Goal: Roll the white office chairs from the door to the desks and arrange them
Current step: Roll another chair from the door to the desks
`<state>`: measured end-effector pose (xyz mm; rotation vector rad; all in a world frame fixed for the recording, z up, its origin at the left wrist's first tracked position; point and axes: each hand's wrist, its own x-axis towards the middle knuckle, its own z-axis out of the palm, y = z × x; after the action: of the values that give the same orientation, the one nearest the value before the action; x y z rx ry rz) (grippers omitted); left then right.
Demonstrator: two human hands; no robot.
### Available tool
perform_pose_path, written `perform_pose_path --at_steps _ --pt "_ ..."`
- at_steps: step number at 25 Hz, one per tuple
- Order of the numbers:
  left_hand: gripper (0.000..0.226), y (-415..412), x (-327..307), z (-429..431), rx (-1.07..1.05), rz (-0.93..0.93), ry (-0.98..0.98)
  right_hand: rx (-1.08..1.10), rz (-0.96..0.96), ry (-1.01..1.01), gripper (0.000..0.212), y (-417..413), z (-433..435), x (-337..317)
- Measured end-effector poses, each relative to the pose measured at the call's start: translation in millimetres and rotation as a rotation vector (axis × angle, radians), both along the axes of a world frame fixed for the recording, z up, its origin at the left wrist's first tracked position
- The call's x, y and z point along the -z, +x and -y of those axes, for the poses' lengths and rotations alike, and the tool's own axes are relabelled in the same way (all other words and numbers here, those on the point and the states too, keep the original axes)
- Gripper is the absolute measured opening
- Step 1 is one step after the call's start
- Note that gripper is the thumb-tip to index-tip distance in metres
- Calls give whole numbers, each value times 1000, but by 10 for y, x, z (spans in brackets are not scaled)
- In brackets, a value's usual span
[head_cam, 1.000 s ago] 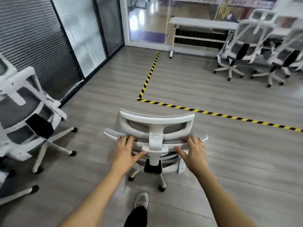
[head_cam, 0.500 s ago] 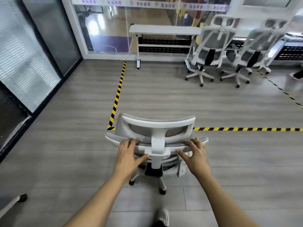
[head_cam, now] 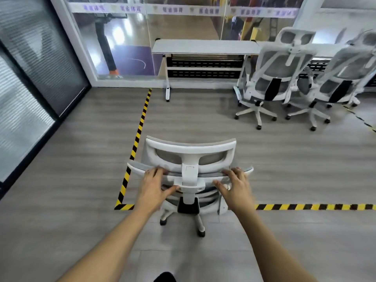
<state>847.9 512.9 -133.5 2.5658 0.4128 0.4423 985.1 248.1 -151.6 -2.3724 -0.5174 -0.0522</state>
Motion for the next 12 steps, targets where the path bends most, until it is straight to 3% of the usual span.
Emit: perform_pose_path --at_steps 4,12 --pt "59 1496 0 -698 8 44 29 22 74 12 59 1492 -652 40" --pt "64 4416 42 -2020 7 -22 -31 54 38 -30 50 4318 -1958 -77"
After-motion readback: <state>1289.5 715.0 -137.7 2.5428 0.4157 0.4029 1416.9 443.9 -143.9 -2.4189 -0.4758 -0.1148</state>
